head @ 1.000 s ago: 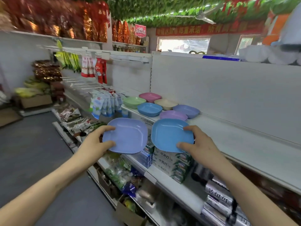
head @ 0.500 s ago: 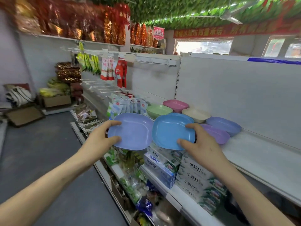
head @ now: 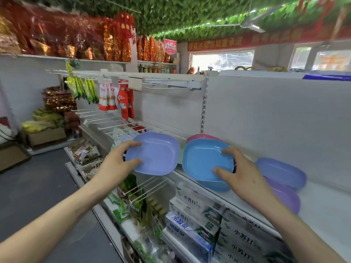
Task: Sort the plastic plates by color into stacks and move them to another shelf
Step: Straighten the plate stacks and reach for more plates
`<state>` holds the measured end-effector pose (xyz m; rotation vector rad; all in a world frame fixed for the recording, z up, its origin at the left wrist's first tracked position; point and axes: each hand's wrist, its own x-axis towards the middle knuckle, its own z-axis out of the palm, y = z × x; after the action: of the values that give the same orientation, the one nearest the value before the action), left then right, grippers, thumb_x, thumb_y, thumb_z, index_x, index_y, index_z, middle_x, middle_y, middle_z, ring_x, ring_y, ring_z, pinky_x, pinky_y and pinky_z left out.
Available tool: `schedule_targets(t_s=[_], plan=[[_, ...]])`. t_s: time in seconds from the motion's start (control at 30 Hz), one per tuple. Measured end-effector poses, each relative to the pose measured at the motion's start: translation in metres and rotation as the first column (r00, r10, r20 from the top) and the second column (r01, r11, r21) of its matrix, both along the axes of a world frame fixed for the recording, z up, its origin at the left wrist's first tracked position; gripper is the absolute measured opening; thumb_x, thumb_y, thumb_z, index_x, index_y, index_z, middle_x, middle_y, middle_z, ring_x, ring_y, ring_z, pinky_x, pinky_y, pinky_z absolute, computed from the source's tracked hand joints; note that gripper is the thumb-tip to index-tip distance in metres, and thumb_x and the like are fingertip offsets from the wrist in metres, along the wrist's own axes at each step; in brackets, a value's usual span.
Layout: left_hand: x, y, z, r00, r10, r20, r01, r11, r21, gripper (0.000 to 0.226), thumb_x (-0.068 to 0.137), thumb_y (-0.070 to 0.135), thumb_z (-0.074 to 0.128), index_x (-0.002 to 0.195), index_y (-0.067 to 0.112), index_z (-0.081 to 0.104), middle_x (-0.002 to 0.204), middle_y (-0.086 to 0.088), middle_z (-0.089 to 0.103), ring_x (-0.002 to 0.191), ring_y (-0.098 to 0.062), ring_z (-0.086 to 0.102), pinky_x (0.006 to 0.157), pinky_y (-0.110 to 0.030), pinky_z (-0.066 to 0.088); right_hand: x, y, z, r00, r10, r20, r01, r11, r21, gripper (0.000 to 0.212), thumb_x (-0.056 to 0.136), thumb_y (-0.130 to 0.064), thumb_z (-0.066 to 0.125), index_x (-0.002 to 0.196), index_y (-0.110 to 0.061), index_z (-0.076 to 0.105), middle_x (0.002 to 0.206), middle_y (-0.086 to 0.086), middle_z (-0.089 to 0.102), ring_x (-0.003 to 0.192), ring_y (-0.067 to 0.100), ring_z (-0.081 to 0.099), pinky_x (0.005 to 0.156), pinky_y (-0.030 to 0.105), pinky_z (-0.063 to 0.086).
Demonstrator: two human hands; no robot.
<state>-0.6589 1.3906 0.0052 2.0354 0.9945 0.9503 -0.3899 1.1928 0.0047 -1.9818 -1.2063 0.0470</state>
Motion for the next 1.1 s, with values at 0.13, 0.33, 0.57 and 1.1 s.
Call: schedule_targets(t_s=[0.13, 0.33, 0.57, 1.1], plan=[[0.034, 0.043, -0.013, 0.994, -0.101, 0.042, 0.101, 0.995, -0.006, 0.038, 0.096, 0.023, 0.066, 0.124, 0.047, 0.057, 0.135, 0.011, 0.051, 0.088, -0.023, 0.062, 0.075, -0.043, 0.051, 0.016, 0.011, -0.001, 0.996, -0.088, -0.013, 0.088, 0.996, 0.011, 0.051, 0.088, -0.038, 0.072, 0.134, -0.034, 0.05, 0.111, -0.016, 0.06, 0.086, 0.0, 0.059, 0.068, 0.019, 0.044], [0.092, 0.103, -0.016, 0.955, -0.29, 0.066, 0.29, 0.957, 0.001, 0.04, 0.093, 0.02, 0.069, 0.124, 0.044, 0.06, 0.139, 0.011, 0.05, 0.111, -0.032, 0.06, 0.085, -0.045, 0.052, 0.029, 0.028, -0.002, 0.972, -0.235, -0.01, 0.235, 0.972, -0.006, 0.054, 0.087, -0.043, 0.072, 0.135, -0.035, 0.049, 0.119, -0.014, 0.061, 0.098, 0.008, 0.06, 0.084, 0.035, 0.05], [0.144, 0.161, -0.007, 0.891, -0.446, 0.082, 0.443, 0.895, 0.055, 0.036, 0.093, 0.018, 0.069, 0.122, 0.039, 0.062, 0.122, 0.01, 0.061, 0.085, -0.019, 0.06, 0.068, -0.034, 0.045, 0.026, 0.043, 0.002, 0.908, -0.419, -0.003, 0.419, 0.908, -0.019, 0.047, 0.088, -0.043, 0.072, 0.13, -0.035, 0.052, 0.114, -0.018, 0.062, 0.091, 0.003, 0.062, 0.086, 0.038, 0.053], [0.199, 0.19, -0.033, 0.817, -0.562, 0.132, 0.571, 0.82, -0.038, 0.019, 0.095, 0.017, 0.064, 0.105, 0.032, 0.07, 0.078, 0.027, 0.062, 0.06, -0.003, 0.045, 0.059, -0.032, 0.037, 0.004, 0.023, -0.012, 0.842, -0.534, 0.069, 0.533, 0.807, -0.255, 0.026, 0.088, -0.045, 0.072, 0.111, -0.04, 0.061, 0.079, -0.012, 0.061, 0.069, 0.002, 0.056, 0.058, 0.018, 0.036]])
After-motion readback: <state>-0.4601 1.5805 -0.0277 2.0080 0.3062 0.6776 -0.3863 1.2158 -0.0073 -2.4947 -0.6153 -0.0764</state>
